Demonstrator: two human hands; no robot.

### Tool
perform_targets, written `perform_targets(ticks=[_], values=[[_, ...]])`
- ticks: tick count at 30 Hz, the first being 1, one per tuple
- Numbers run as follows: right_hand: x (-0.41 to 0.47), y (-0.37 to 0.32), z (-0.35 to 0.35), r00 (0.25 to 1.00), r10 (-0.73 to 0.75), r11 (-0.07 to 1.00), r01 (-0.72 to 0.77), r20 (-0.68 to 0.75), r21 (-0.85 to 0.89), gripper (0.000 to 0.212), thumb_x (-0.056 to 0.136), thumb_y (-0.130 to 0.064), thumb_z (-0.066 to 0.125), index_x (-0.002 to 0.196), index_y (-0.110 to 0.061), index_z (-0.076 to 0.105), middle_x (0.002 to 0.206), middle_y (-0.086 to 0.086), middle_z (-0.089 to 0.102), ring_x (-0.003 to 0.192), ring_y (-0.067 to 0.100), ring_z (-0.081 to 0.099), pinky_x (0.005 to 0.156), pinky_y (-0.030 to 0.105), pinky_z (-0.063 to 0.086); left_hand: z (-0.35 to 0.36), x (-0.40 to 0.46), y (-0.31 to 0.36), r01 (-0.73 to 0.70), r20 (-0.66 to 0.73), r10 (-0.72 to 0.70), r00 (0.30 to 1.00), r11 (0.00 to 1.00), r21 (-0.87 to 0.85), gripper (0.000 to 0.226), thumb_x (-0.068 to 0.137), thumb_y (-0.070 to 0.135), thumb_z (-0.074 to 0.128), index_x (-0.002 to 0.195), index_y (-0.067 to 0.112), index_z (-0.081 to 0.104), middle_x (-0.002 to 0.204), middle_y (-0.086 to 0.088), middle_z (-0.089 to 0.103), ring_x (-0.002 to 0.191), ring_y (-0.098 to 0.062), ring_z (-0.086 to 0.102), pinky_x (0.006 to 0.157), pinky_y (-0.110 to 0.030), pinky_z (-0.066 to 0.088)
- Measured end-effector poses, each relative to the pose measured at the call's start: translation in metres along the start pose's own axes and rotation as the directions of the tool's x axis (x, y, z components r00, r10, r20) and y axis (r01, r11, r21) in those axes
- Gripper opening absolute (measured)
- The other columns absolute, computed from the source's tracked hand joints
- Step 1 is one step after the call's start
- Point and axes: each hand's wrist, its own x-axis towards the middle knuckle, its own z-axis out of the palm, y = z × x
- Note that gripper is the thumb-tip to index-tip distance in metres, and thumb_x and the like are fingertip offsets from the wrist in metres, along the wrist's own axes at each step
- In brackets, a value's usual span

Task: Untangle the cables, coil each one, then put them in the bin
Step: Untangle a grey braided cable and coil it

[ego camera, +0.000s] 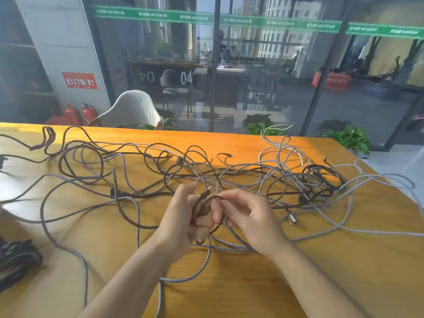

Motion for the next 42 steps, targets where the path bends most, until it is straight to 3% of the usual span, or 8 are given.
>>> perform_targets(ticks=[9, 14, 18, 24, 30, 35, 39, 42], values=[[-0.002, 0.009, 0.008, 0.985, -0.162, 0.985, 0.157, -0.064, -0.077, 0.025, 0.103, -0.039, 0.061, 0.127, -0.035, 0.066, 0.115, -0.009, 0.070, 0.118, 0.020, 0.066, 0.097, 0.043, 0.055, -0.002, 0.000, -0.007, -0.111, -0.070, 0.121, 0.990, 0.985, 0.128, 0.055, 0.113, 0.035, 0.031, 0.076, 0.008, 0.061, 0.071, -0.010, 0.015, 0.053, -0.018, 0.016, 0.046, -0.022, 0.020], [-0.002, 0.006, 0.009, 0.991, -0.131, 0.991, 0.130, 0.035, 0.030, 0.030, 0.107, -0.035, 0.050, 0.133, -0.030, 0.065, 0.093, -0.015, 0.068, 0.106, 0.018, 0.067, 0.104, 0.050, 0.052, 0.001, -0.005, -0.006, -0.126, 0.038, 0.121, 0.992, 0.974, 0.190, 0.063, 0.109, 0.051, 0.031, 0.080, 0.006, 0.064, 0.064, -0.008, 0.017, 0.053, -0.019, 0.019, 0.049, -0.023, 0.025], [-0.002, 0.008, 0.004, 0.996, -0.094, 0.995, 0.094, -0.009, 0.024, 0.013, 0.106, -0.023, 0.059, 0.112, -0.025, 0.071, 0.082, -0.012, 0.068, 0.089, 0.023, 0.070, 0.089, 0.053, 0.058, 0.003, -0.005, -0.007, -0.135, 0.052, 0.126, 0.991, 0.955, 0.266, 0.069, 0.106, 0.056, 0.028, 0.080, 0.006, 0.067, 0.059, -0.009, 0.024, 0.050, -0.021, 0.028, 0.052, -0.025, 0.030], [0.005, 0.007, -0.004, 0.976, -0.001, 0.996, 0.019, -0.216, 0.083, 0.009, 0.107, -0.011, 0.055, 0.107, -0.012, 0.064, 0.087, -0.002, 0.071, 0.080, 0.014, 0.068, 0.068, 0.025, 0.055, -0.003, 0.001, -0.008, -0.236, -0.140, 0.264, 0.954, 0.953, 0.193, 0.070, 0.102, 0.064, 0.024, 0.084, 0.018, 0.073, 0.057, -0.009, 0.044, 0.055, -0.024, 0.040, 0.060, -0.030, 0.035], [0.005, 0.004, -0.011, 0.989, 0.099, 0.992, -0.090, -0.106, 0.090, 0.020, 0.109, -0.009, 0.046, 0.106, -0.006, 0.065, 0.100, 0.004, 0.075, 0.100, 0.021, 0.072, 0.081, 0.038, 0.059, -0.016, 0.010, -0.009, -0.339, -0.277, 0.336, 0.900, 0.940, 0.038, 0.049, 0.107, 0.037, 0.031, 0.083, 0.015, 0.067, 0.068, 0.002, 0.031, 0.060, -0.016, 0.028, 0.059, -0.031, 0.026], [0.001, -0.005, -0.013, 0.991, 0.112, 0.993, -0.108, -0.079, 0.052, 0.063, 0.109, -0.044, 0.036, 0.059, -0.011, 0.059, 0.094, 0.005, 0.078, 0.100, 0.015, 0.072, 0.100, 0.036, 0.047, -0.017, 0.008, -0.008, -0.387, -0.224, 0.384, 0.896, 0.921, 0.029, 0.033, 0.102, 0.033, 0.043, 0.099, 0.013, 0.069, 0.077, 0.000, 0.041, 0.066, -0.016, 0.037, 0.062, -0.028, 0.033], [-0.002, -0.005, -0.015, 0.999, -0.034, 0.945, 0.026, -0.021, -0.326, 0.012, 0.094, -0.042, 0.073, 0.092, -0.030, 0.074, 0.097, -0.012, 0.075, 0.099, 0.005, 0.069, 0.094, 0.030, 0.054, -0.010, 0.003, -0.007, -0.391, -0.168, 0.406, 0.898, 0.913, 0.117, 0.032, 0.109, 0.032, 0.042, 0.113, 0.008, 0.063, 0.075, -0.004, 0.056, 0.065, -0.020, 0.049, 0.066, -0.029, 0.043], [-0.006, -0.005, -0.008, 0.985, -0.129, 0.800, 0.174, 0.119, -0.574, 0.020, 0.092, -0.045, 0.075, 0.110, -0.036, 0.075, 0.105, -0.026, 0.070, 0.106, -0.002, 0.063, 0.089, 0.022, 0.051, -0.003, 0.000, -0.004, -0.407, -0.148, 0.421, 0.895, 0.906, 0.114, 0.030, 0.109, 0.030, 0.046, 0.115, 0.004, 0.061, 0.074, -0.009, 0.061, 0.066, -0.023, 0.055, 0.066, -0.029, 0.048]])
